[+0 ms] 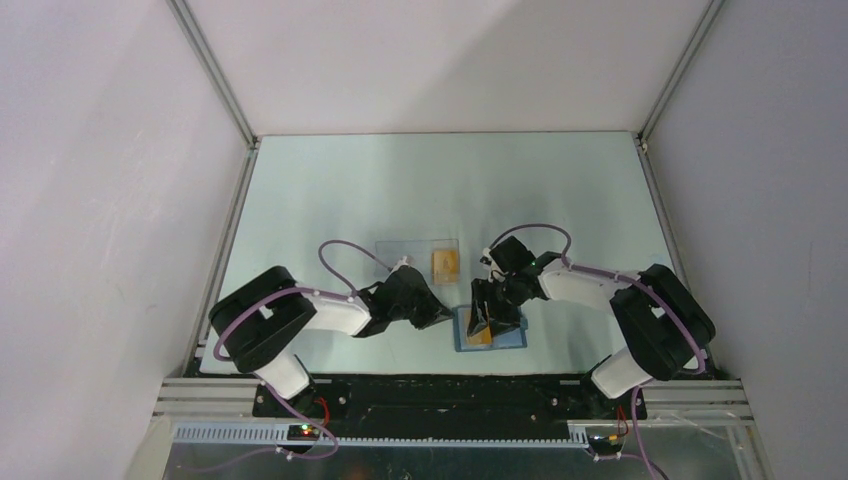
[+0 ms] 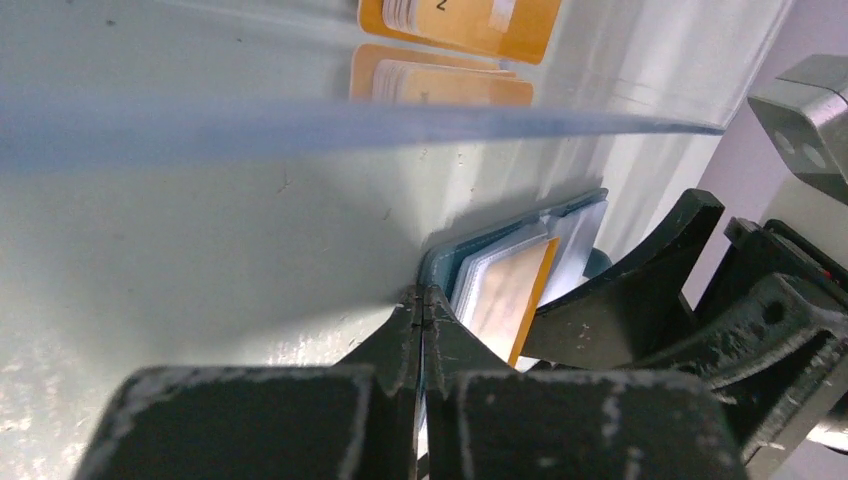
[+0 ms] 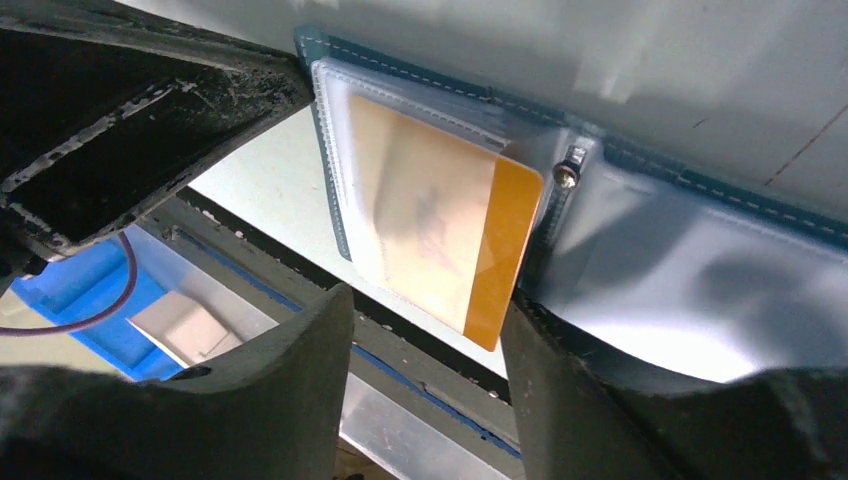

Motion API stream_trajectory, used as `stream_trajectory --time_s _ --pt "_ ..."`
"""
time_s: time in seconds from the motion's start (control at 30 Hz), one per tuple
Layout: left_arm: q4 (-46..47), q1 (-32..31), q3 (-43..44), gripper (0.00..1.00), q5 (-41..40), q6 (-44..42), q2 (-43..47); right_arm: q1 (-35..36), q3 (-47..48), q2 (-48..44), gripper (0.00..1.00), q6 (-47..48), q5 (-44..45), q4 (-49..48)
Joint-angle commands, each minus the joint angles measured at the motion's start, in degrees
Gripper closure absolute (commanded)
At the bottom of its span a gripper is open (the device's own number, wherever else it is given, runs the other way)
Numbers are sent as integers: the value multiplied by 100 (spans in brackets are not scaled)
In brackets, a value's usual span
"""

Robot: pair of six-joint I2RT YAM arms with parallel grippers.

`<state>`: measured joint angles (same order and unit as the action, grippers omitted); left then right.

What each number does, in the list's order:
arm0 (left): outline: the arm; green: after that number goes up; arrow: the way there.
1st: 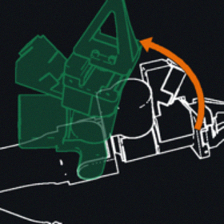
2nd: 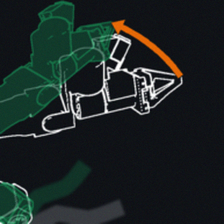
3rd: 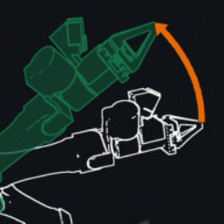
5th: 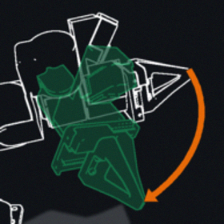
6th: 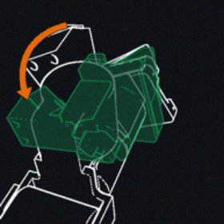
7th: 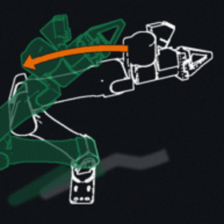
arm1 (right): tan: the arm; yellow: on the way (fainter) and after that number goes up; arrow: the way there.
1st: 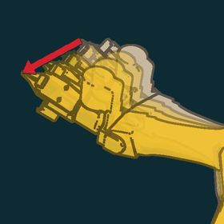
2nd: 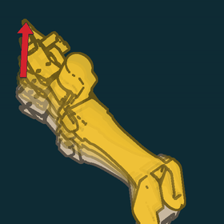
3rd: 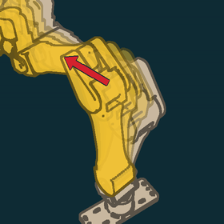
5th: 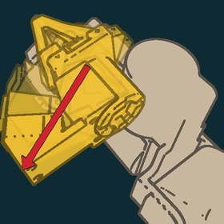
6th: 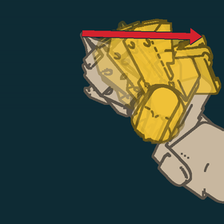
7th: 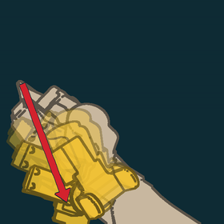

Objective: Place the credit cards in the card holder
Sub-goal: Insert the credit card into the card holder.

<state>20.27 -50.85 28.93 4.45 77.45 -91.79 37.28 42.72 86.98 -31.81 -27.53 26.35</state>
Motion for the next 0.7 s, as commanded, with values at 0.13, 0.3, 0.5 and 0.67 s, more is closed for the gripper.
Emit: stream_trajectory --time_s 0.13,0.3,0.5,0.67 --pt "-307 -141 74 100 389 90 -236 75 207 429 54 138 -116 -385" --pt "-304 -201 170 100 426 89 -307 259 283 598 56 117 -318 -668" --pt "-310 -169 -96 95 280 91 -4 346 397 414 48 187 -130 -309" --pt "-312 54 -457 67 256 -2 502 346 492 -69 33 357 345 276"
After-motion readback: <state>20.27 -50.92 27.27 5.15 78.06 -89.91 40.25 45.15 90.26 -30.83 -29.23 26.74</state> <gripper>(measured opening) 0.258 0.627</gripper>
